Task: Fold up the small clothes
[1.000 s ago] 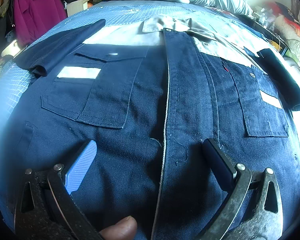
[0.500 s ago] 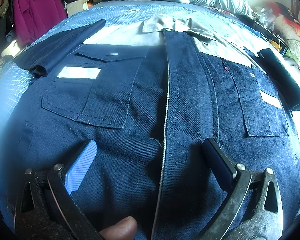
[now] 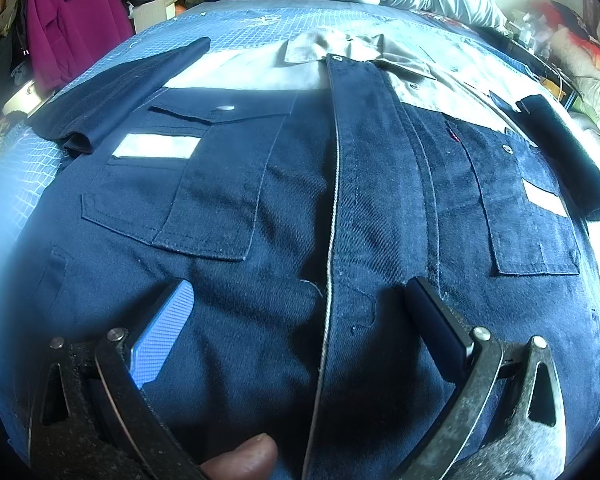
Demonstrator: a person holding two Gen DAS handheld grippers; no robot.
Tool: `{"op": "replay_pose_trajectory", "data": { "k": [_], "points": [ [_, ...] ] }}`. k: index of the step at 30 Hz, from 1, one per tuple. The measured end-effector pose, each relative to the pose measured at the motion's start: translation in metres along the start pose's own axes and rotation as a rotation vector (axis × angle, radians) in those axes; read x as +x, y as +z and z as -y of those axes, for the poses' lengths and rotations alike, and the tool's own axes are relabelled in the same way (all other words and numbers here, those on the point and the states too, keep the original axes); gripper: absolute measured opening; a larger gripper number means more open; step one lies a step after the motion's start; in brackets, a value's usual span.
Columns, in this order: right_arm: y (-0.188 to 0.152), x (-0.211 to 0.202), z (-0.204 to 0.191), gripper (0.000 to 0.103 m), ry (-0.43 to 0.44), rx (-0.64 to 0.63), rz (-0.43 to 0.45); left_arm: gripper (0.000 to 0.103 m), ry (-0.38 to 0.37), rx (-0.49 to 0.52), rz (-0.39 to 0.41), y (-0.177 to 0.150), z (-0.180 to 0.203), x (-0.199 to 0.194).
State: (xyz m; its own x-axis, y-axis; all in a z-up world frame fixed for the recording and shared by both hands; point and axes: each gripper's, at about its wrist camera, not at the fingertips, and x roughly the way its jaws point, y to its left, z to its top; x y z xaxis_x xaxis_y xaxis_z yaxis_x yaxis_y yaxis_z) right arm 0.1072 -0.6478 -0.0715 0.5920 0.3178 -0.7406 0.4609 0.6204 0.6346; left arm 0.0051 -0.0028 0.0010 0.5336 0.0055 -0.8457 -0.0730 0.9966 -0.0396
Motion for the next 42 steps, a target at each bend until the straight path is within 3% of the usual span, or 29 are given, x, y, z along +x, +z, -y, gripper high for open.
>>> {"op": "replay_pose_trajectory", "data": {
  "k": [2,9,11,12,13,14,17,20,23,26,28,30,32,35,39,42],
  "points": [
    [0.008,0.009,0.001,0.081,-0.007,-0.02,0.004,0.103,0.0,0.0,-0.001,-0.001,-0.002,0.001],
    [0.027,0.034,-0.003,0.078,-0.034,-0.052,0.022,0.103,-0.004,-0.003,0.007,-0.003,-0.001,0.002],
    [0.025,0.034,-0.012,0.054,-0.051,-0.088,0.045,0.103,0.0,0.0,0.001,-0.002,-0.001,0.002],
    [0.024,0.031,-0.019,0.029,-0.039,-0.093,0.052,0.103,-0.004,-0.004,-0.003,-0.002,-0.001,0.002],
    [0.023,0.024,-0.029,0.016,-0.03,-0.106,0.074,0.103,-0.009,-0.009,-0.006,-0.001,-0.002,0.001],
    [0.02,0.014,-0.045,0.016,-0.001,-0.129,0.094,0.103,-0.01,-0.007,-0.008,0.001,-0.002,-0.001],
    [0.004,-0.016,-0.128,0.012,0.118,-0.259,0.136,0.103,-0.039,-0.018,0.027,0.007,-0.005,-0.017],
    [-0.033,-0.04,-0.242,0.012,0.256,-0.43,0.153,0.103,-0.078,-0.059,0.096,0.02,-0.017,-0.047],
    [-0.087,-0.037,-0.361,0.012,0.412,-0.568,0.119,0.103,-0.034,-0.053,0.143,0.038,-0.026,-0.076],
    [-0.163,-0.001,-0.464,0.012,0.527,-0.69,0.029,0.103,-0.011,-0.065,0.21,0.051,-0.045,-0.1],
    [-0.219,0.041,-0.514,0.025,0.564,-0.736,-0.076,0.103,0.026,-0.062,0.217,0.055,-0.053,-0.103],
    [-0.275,0.084,-0.542,0.031,0.543,-0.781,-0.194,0.103,0.032,-0.086,0.245,0.053,-0.069,-0.103],
    [-0.316,0.104,-0.547,0.031,0.526,-0.812,-0.249,0.103,0.029,-0.111,0.264,0.049,-0.086,-0.099],
    [-0.341,0.104,-0.507,0.033,0.551,-0.787,-0.287,0.103,0.072,-0.08,0.337,0.044,-0.101,-0.105],
    [-0.327,0.091,-0.418,0.038,0.411,-0.746,-0.226,0.103,0.077,-0.085,0.295,0.04,-0.115,-0.094],
    [-0.295,0.086,-0.343,0.041,0.236,-0.634,-0.171,0.103,0.004,-0.126,0.219,0.041,-0.115,-0.072]
  ]
}}
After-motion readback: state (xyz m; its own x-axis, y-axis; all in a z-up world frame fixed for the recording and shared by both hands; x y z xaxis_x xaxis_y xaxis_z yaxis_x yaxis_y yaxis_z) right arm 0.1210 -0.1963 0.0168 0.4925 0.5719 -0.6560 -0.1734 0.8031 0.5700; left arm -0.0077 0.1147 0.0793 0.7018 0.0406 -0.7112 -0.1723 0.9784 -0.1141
